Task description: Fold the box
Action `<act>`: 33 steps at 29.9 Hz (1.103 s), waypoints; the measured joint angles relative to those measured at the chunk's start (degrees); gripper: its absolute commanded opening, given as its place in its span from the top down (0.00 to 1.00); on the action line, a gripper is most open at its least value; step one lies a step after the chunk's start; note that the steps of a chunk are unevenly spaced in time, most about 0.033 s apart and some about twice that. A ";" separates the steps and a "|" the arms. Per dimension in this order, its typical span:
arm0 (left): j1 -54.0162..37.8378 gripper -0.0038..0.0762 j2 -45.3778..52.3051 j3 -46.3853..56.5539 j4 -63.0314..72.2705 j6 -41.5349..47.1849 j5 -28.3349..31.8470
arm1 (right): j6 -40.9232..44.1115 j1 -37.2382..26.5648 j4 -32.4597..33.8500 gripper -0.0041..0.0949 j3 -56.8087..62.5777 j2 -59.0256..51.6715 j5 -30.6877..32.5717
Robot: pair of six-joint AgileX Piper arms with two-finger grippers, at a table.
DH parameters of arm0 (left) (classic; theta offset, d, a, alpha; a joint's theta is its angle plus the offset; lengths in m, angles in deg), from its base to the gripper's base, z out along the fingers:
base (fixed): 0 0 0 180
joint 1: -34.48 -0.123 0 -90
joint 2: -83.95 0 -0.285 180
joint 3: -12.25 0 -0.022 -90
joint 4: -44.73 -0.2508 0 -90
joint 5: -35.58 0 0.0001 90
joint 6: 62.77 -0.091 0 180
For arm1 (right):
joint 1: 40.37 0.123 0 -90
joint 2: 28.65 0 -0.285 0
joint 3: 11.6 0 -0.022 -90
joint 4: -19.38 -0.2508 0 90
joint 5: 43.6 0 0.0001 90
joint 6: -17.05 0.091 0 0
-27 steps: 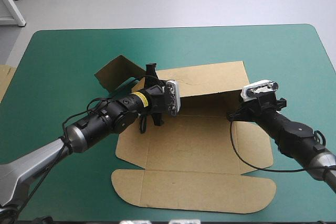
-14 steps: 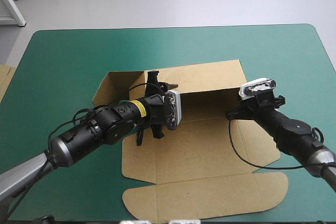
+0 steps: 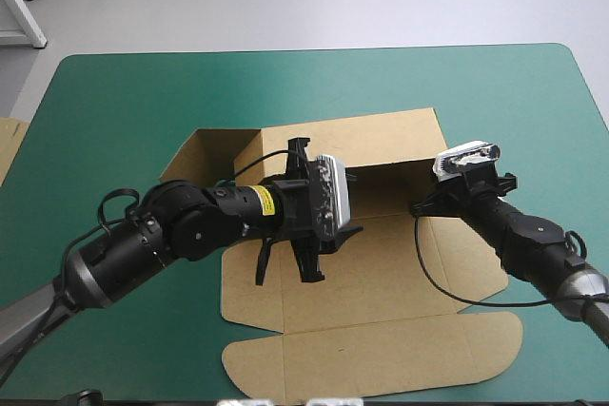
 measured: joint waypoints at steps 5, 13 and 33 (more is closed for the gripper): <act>-6.14 0.38 0.12 -7.18 4.32 9.43 -9.86 | 0.00 0.00 0.00 0.98 0.00 0.04 -0.06; -31.55 0.38 3.66 -10.34 4.36 15.36 -19.66 | 0.05 0.00 0.00 0.98 -0.07 0.04 -0.39; -74.13 0.39 9.81 10.07 4.30 22.72 -9.82 | 0.90 0.06 0.19 0.98 -3.26 1.21 -2.91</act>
